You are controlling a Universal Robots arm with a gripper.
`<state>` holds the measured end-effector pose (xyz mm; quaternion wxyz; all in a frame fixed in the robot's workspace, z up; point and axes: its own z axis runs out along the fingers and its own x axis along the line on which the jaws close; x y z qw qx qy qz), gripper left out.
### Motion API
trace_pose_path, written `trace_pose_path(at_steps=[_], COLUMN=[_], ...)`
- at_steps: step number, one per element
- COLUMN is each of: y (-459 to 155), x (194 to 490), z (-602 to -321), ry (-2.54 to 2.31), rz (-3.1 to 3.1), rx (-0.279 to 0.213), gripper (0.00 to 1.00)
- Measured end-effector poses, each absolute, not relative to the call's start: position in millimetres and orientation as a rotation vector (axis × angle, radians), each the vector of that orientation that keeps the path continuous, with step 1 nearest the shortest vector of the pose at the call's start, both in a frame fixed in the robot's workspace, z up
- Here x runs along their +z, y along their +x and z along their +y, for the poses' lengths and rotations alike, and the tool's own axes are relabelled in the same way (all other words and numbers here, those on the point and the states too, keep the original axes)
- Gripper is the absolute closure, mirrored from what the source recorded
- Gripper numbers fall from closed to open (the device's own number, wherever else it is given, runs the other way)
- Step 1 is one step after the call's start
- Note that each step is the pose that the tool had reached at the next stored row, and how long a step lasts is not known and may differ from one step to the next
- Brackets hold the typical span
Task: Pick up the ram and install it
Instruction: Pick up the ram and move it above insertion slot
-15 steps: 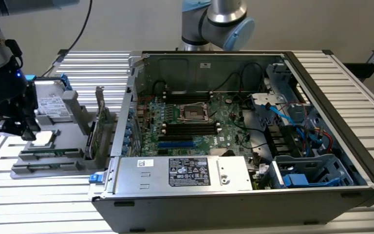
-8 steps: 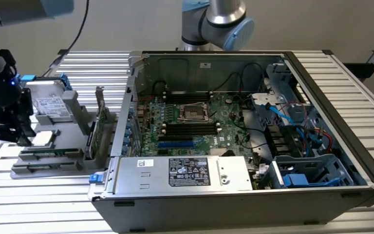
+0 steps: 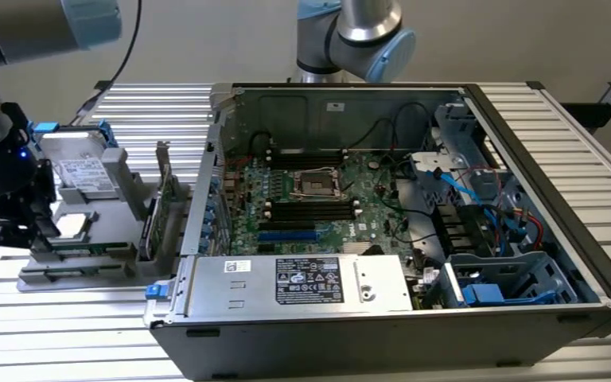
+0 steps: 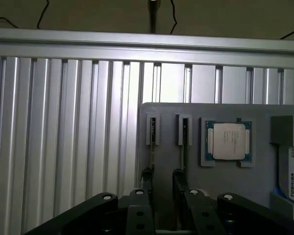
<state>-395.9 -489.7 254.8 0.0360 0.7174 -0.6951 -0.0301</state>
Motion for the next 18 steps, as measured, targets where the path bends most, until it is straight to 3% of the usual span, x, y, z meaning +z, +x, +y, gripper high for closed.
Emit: trace_pose_path(at_steps=[18], y=[-389.0], x=[231.5], z=[-489.9], ry=[2.353], rz=[-1.978], rx=[-0.069], gripper=[0.69])
